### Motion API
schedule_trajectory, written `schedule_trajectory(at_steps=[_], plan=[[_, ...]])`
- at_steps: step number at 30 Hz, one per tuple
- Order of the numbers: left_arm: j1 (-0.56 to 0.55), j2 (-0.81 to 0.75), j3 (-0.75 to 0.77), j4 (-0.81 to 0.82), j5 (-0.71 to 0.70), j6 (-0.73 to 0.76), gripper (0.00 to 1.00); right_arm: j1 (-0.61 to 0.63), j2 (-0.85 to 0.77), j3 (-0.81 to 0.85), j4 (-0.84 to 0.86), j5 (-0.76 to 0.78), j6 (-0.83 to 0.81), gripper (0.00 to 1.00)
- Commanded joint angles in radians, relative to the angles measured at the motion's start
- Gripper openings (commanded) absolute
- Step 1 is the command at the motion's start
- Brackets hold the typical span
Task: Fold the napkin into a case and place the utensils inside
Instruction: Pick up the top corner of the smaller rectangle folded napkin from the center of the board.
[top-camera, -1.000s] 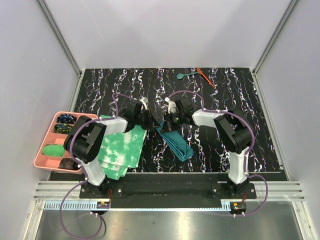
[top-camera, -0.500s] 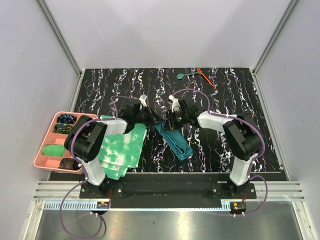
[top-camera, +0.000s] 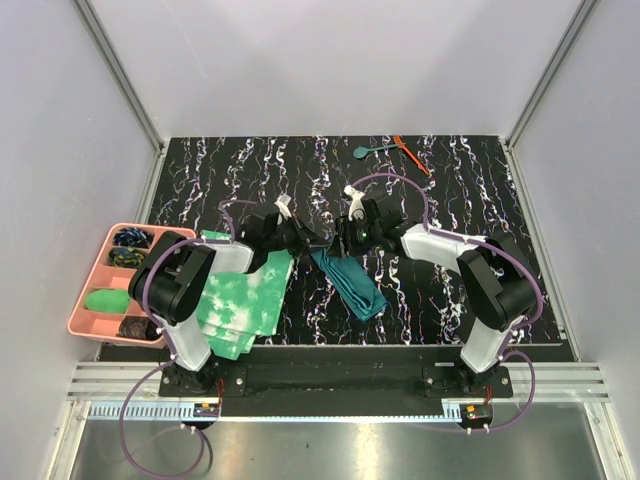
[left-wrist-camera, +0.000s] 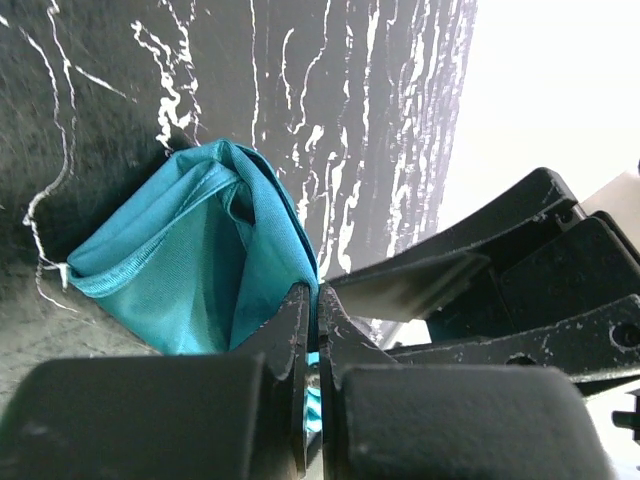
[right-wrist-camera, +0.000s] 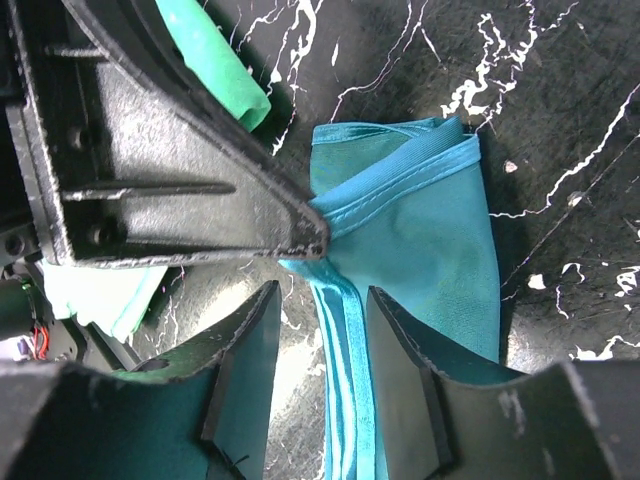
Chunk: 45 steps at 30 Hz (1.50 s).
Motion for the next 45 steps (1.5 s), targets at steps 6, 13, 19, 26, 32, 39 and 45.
schedule_trajectory(at_steps=[6,13,19,26,32,39,45], plan=[[0.006,0.021,-0.065,0.276,0.057,-0.182,0.0,-0.009,0.004,0.005,0.09,-0.002,0.033,0.52],[0.003,0.04,-0.087,0.337,0.052,-0.234,0.0,-0.007,0.018,-0.011,0.119,0.001,0.038,0.52],[0.004,0.044,-0.09,0.345,0.052,-0.236,0.0,-0.007,0.024,-0.008,0.124,0.013,0.039,0.39],[0.003,0.044,-0.074,0.279,0.051,-0.178,0.0,-0.009,0.032,-0.008,0.117,0.006,0.035,0.13],[0.001,0.038,-0.033,0.16,0.04,-0.077,0.0,-0.009,0.053,0.011,0.076,-0.004,0.015,0.01],[0.0,-0.006,0.019,-0.02,-0.024,0.09,0.34,-0.012,0.065,0.072,-0.053,0.012,-0.033,0.0],[-0.003,-0.119,0.021,-0.173,-0.172,0.23,0.49,-0.016,0.075,0.123,-0.155,0.018,-0.071,0.0]])
